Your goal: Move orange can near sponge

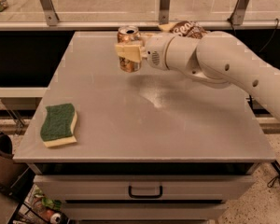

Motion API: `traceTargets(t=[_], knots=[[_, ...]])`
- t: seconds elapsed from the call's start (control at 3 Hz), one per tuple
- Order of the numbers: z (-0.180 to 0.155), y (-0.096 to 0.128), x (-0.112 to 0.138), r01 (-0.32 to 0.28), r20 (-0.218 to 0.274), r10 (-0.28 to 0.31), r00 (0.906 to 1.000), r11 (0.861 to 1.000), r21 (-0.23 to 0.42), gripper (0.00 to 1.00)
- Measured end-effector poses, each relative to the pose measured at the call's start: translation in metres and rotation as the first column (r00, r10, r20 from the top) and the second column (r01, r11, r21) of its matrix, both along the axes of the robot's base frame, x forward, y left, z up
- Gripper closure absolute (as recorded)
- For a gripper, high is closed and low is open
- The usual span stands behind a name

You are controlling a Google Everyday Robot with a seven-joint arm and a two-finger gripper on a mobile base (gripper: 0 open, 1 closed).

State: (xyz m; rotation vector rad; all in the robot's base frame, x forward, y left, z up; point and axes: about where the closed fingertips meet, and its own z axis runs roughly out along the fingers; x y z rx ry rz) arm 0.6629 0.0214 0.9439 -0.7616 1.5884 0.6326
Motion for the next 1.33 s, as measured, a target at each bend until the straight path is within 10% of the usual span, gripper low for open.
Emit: traceTargets(t=[1.33], knots=[[-0.025,0.075,-0.142,-0.151,-0.030,0.151,0.9881,0.988,-0.020,1.00]])
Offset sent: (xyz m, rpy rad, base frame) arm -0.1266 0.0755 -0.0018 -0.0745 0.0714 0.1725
